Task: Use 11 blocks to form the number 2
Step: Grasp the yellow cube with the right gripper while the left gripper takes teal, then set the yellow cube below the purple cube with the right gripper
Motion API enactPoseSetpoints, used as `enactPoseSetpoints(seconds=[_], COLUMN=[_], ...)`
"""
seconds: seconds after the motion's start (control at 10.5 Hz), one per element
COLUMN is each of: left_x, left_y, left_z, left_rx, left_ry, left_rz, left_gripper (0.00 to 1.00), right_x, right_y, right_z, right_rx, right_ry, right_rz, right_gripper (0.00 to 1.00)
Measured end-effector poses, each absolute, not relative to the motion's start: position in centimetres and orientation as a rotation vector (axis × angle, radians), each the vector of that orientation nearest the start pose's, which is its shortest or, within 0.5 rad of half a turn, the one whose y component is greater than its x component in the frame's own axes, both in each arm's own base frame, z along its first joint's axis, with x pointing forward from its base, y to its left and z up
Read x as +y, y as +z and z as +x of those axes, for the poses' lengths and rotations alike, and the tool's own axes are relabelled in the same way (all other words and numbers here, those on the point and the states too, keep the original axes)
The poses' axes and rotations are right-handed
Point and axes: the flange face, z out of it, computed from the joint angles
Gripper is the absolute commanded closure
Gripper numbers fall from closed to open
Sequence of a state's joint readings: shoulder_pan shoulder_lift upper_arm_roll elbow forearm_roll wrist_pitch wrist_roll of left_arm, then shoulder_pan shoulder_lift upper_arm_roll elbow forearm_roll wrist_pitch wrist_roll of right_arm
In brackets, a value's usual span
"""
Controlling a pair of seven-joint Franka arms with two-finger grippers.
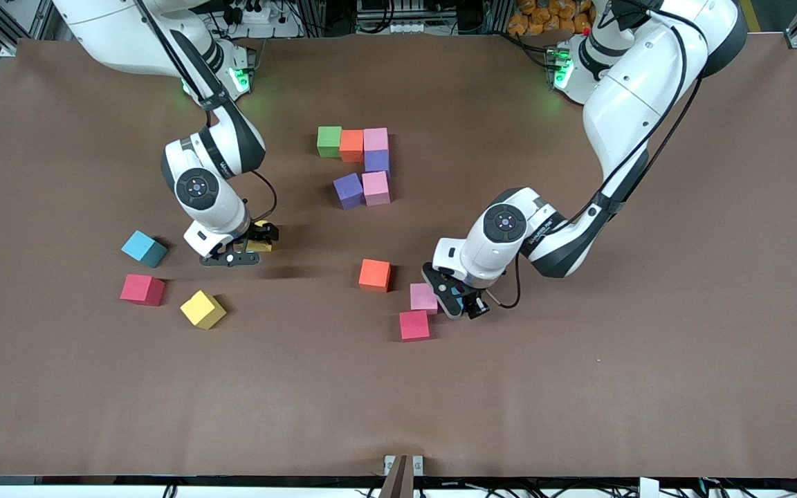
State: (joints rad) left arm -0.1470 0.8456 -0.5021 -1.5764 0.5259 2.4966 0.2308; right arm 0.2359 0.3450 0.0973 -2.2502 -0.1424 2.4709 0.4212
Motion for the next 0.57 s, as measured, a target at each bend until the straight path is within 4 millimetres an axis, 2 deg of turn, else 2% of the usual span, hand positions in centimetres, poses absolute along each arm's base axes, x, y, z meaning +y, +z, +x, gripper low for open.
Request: enactPoseSetpoints(seconds=[0.19,0.29,0.48,0.57], left_x=[-38.8,-39.6,-42.8,-44.7], left_y=[21.3,22.3,25.3,27.4], left_z=[60.5,60.4,58.9,57.9], left_rx=[1.733,1.764,1.839,1.882], left_ry=[-0.353,-0.384,-0.461,-0.510], left_rz=[-2.642,-2.628,-2.618,-2.608], left_gripper=[1.00,1.00,1.00,1.00], right_x=[17.3,17.3,17.4,17.7], right_y=[19.5,19.6,19.8,20.1], right_z=[49.4,49.4,49.5,49.5], right_rx=[-0.017,0.030,0.227,0.388], right_ry=[0.151,0.150,0.173,0.194], right_rz=[-3.224,-3.217,-3.155,-3.096], right_gripper=[0.88,1.00,1.00,1.00])
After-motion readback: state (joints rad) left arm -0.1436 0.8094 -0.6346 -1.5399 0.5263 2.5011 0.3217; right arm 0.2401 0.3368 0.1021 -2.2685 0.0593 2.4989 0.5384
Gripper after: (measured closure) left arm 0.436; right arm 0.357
